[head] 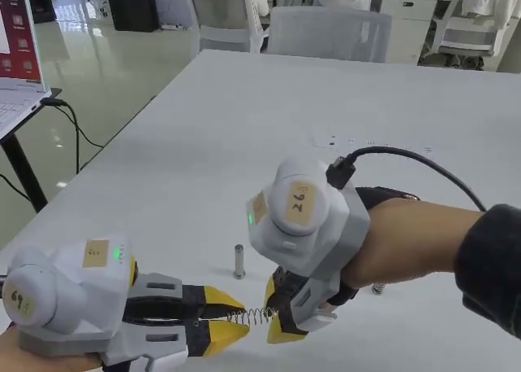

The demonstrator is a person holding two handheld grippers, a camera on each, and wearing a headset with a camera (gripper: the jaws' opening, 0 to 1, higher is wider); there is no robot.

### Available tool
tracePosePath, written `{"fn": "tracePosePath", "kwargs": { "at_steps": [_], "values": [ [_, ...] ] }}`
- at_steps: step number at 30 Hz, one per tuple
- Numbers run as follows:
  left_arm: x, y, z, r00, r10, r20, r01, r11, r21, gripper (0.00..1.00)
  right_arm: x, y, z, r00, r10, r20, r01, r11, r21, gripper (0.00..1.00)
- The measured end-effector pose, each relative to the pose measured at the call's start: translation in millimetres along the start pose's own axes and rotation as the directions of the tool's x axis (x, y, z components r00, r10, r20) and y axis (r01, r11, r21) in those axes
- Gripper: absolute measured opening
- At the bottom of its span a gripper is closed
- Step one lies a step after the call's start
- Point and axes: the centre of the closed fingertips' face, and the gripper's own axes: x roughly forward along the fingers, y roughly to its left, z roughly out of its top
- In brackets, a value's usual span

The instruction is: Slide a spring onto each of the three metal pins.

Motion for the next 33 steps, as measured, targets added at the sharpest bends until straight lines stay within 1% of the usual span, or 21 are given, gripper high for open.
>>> {"fn": "tracePosePath", "kwargs": {
  "at_steps": [4, 7, 13, 20, 26, 33],
  "values": [
    [-0.3, 0.0, 3.0, 0.9999, 0.0, 0.015, 0.001, 1.0, -0.003, 0.02, 0.7, -0.1, -1.2, 1.0, -0.001, 0.001, 0.001, 1.0, 0.002, 0.12],
    [-0.4, -0.1, 3.2, 0.9999, 0.0, 0.017, 0.001, 1.0, -0.003, 0.02, 0.2, -1.8, -1.6, 1.0, -0.009, 0.003, 0.009, 1.0, -0.001, 0.08],
    [-0.4, 1.5, 2.9, 0.9998, 0.006, 0.021, -0.005, 1.0, -0.005, 0.03, -3.7, -2.9, 0.1, 0.9998, -0.017, 0.01, 0.017, 1.0, 0.004, 0.08],
    [-1.0, 4.3, 0.6, 0.9998, 0.016, 0.012, -0.016, 1.0, -0.007, 0.02, -15.5, -6.4, 9.7, 0.9986, -0.046, 0.025, 0.046, 0.999, 0.01, 0.08],
    [-1.4, 5.1, 0.7, 0.9997, 0.02, 0.012, -0.02, 1.0, -0.008, 0.02, -20.7, -6.3, 16.3, 0.9978, -0.055, 0.038, 0.055, 0.998, 0.008, 0.08],
    [-1.4, 6.0, 0.6, 0.9996, 0.025, 0.011, -0.025, 1.0, -0.008, 0.03, -26.7, -6.3, 26.6, 0.9955, -0.063, 0.07, 0.062, 0.998, 0.023, 0.08]
  ]
}}
